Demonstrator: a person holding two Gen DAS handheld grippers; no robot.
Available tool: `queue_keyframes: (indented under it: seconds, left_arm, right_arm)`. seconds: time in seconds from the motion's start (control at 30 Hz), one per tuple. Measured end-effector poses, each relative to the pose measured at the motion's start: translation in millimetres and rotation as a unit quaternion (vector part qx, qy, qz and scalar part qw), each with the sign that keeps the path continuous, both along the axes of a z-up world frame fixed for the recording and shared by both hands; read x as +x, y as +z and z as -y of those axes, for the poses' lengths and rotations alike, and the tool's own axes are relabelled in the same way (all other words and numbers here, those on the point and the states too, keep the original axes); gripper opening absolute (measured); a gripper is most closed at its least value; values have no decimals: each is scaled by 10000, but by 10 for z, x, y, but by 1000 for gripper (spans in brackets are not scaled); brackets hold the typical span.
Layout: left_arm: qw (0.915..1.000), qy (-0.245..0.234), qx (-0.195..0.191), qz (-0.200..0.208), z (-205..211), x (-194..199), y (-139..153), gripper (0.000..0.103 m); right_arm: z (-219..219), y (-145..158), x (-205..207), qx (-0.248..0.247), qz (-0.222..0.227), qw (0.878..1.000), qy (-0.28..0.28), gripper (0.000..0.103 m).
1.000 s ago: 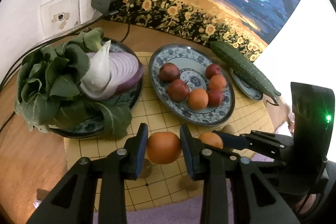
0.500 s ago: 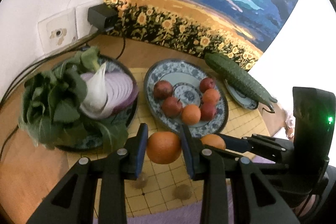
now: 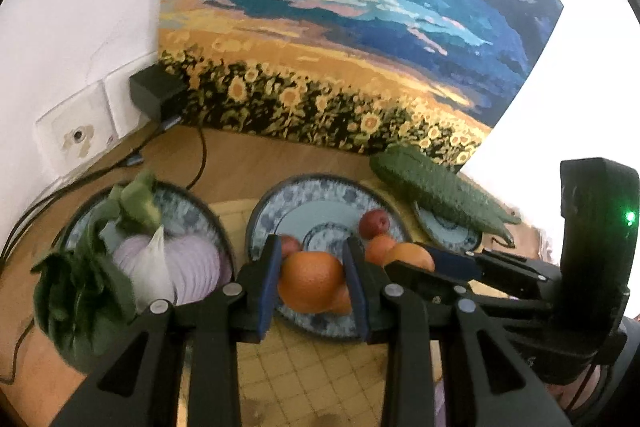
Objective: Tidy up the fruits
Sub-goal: 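Lift and carry both held oranges over the blue plate, then lower the orange onto the plate and open the left tool while the right tool releases its orange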
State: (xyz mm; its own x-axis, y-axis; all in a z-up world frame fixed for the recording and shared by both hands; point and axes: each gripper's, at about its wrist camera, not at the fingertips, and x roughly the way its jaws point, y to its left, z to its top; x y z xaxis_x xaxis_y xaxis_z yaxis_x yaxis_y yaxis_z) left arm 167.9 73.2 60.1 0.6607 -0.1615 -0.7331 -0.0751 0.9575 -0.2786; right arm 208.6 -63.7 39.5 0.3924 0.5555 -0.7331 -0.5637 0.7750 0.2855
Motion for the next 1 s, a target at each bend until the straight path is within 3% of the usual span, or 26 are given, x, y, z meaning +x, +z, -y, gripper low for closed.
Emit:
queue_keyframes:
  seconds: [0.43, 1.0]
  left_arm:
    - [9999, 59, 97, -37, -59, 495, -44, 33]
    - [9992, 135, -40, -365, -110, 886, -407, 33]
  right_arm:
    - [-110, 18, 414, -67, 214, 9997, 1, 35]
    - [-195, -406, 836, -298, -46, 9995, -77, 35]
